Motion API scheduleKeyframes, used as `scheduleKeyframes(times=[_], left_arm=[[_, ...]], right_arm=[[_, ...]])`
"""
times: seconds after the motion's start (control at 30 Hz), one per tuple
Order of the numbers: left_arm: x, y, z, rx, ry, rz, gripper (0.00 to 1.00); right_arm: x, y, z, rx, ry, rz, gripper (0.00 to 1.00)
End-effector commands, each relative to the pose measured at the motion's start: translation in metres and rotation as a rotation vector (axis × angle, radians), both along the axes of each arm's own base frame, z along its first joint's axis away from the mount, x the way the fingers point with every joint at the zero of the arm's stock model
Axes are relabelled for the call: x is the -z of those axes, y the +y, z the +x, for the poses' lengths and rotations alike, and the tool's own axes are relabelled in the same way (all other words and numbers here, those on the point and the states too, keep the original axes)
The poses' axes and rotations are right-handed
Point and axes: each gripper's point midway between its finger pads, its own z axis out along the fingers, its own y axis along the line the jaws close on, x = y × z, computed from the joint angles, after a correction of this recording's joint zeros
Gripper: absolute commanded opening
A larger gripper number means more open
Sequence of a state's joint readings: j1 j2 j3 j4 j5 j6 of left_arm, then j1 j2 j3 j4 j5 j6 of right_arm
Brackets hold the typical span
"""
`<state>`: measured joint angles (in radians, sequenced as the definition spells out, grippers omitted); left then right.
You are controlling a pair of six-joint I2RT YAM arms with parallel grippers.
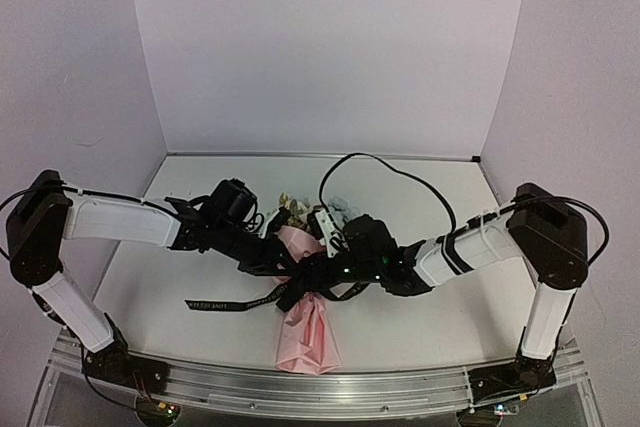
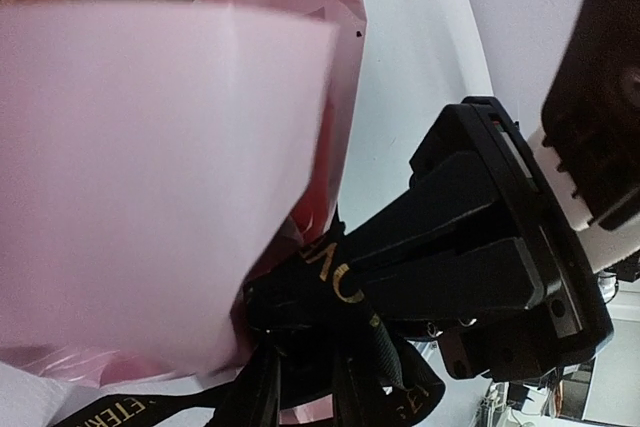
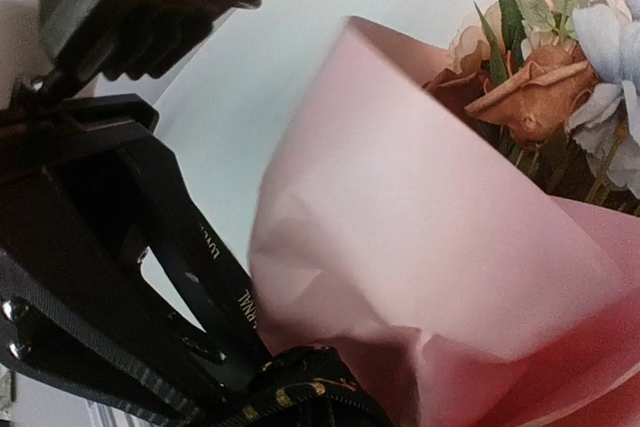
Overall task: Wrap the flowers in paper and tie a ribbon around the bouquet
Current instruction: Cross the ribbon over the folded bouquet.
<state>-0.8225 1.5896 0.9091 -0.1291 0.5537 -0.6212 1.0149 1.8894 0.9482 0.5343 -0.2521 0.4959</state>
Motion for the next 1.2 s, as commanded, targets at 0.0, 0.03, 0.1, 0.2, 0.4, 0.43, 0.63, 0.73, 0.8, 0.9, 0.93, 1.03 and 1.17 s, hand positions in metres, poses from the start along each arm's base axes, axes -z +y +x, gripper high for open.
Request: scheduleKeyframes(times=[0.0,0.03,0.1,0.2,0.4,0.43,0.63,0.73,0.8,0.9,0.93,1.03,1.17], left_arm=[[-0.027,-0.018,0.008,0.012,-0.076,-0.065,0.20],[-0.025,-0.019,0.007,0.012,-0.074,-0.063,0.20],[-0.021,-0.018,0.006,0.010,-0.066,-0.060,0.20],[-0.016,-0.020,0.003,0.013,-0.058,-0.061,0.19],[-0.018,-0.031,0.007,0.014,-0.073,-0.079,0.19],[-0.018,-0.032,0.008,0.014,-0.074,-0.080,0.19],[-0.016,-0.037,0.013,0.002,-0.088,-0.096,0.20],[-0.020,-0.036,0.014,-0.001,-0.104,-0.100,0.20],[-0.026,-0.035,0.013,-0.001,-0.115,-0.104,0.21],[-0.030,-0.031,0.012,-0.005,-0.129,-0.098,0.23],[-0.031,-0.030,0.012,-0.007,-0.134,-0.096,0.23],[-0.028,-0.022,0.010,-0.020,-0.131,-0.071,0.25],[-0.032,-0.015,0.011,-0.044,-0.149,-0.062,0.29]], right_arm=[[-0.032,0.002,0.006,0.021,0.143,0.149,0.00],[-0.033,0.002,0.008,0.023,0.163,0.160,0.00],[-0.035,0.005,0.009,0.010,0.211,0.181,0.00],[-0.037,0.009,0.015,0.003,0.282,0.213,0.00],[-0.046,0.024,0.025,-0.038,0.399,0.273,0.00],[-0.045,0.024,0.027,-0.035,0.417,0.278,0.00],[-0.026,0.017,0.030,-0.016,0.472,0.258,0.00],[-0.015,0.013,0.028,-0.011,0.476,0.237,0.00],[-0.009,0.010,0.028,-0.006,0.469,0.222,0.00],[-0.003,0.007,0.030,0.001,0.471,0.214,0.00],[-0.001,0.007,0.031,0.002,0.473,0.213,0.00],[-0.002,0.009,0.033,-0.004,0.479,0.216,0.00],[-0.001,0.011,0.034,-0.010,0.482,0.219,0.00]])
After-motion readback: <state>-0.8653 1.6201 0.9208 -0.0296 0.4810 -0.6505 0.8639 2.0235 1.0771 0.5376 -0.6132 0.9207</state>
